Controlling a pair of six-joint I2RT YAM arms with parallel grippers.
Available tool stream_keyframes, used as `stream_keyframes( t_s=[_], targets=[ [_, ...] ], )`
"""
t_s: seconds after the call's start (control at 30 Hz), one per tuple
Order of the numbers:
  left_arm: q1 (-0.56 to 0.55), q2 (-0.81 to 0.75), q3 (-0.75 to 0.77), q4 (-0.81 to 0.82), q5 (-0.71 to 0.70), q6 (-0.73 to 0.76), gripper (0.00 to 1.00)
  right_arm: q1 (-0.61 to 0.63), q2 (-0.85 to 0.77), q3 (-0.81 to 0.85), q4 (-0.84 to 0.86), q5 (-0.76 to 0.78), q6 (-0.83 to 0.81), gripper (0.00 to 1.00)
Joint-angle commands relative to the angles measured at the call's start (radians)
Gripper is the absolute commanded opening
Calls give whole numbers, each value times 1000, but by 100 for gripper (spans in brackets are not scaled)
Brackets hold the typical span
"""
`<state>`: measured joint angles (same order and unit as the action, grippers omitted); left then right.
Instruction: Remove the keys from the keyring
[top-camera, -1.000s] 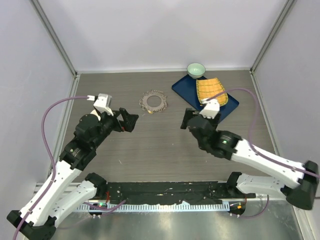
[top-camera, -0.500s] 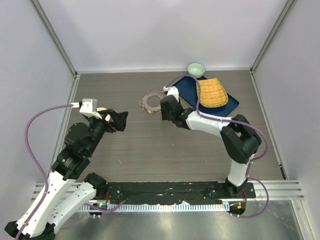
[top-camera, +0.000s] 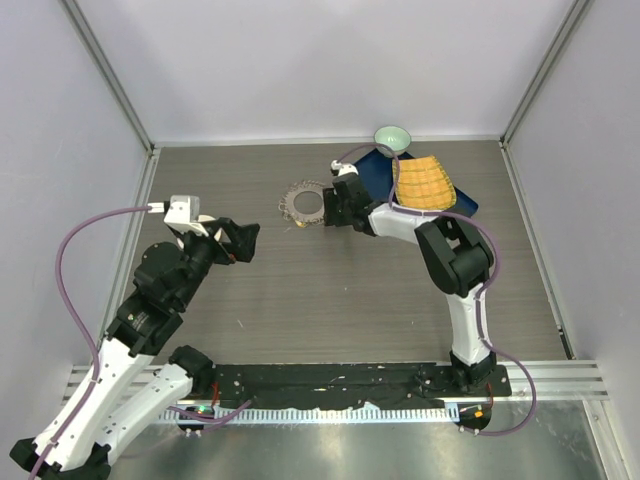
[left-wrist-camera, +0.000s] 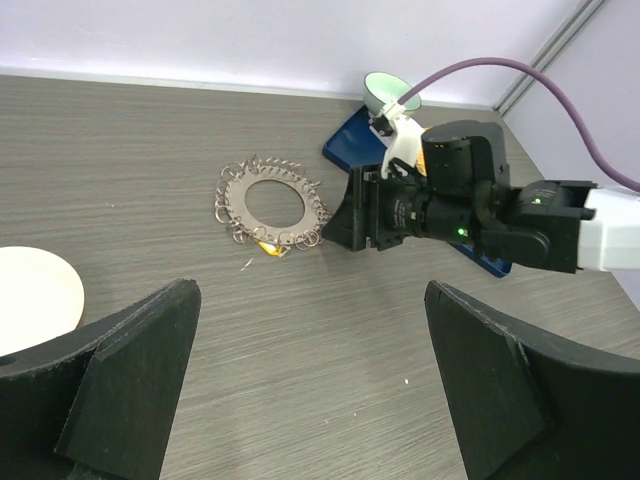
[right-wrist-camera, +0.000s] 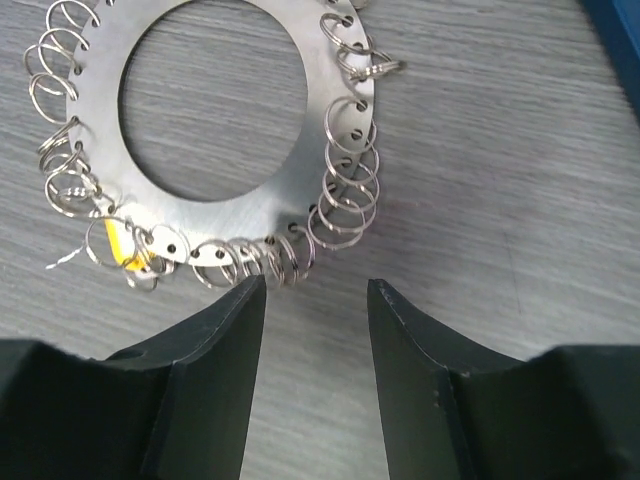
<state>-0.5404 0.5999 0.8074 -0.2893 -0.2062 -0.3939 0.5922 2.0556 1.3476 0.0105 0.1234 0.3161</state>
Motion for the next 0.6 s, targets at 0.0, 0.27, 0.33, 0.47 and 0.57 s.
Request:
stream_keyframes(
  t_s=[0.0,0.27,0.33,0.47,0.57],
  targets=[
    [0,3,1,39,17,-13,100,-8,49,85,48,-74,1,51],
    [2,0,0,36,-4,1,100,-9,127,157,29,-110,12,33],
    [2,1,-2,38,-9,1,100,-9,124,154,22,-110,20,22],
    [2,11,-1,42,5,3,100,-9,37,127,0,-110,21,1],
    [2,17,-1,44,25,15,100,-8,-43,72,9,-143,26,1]
  ],
)
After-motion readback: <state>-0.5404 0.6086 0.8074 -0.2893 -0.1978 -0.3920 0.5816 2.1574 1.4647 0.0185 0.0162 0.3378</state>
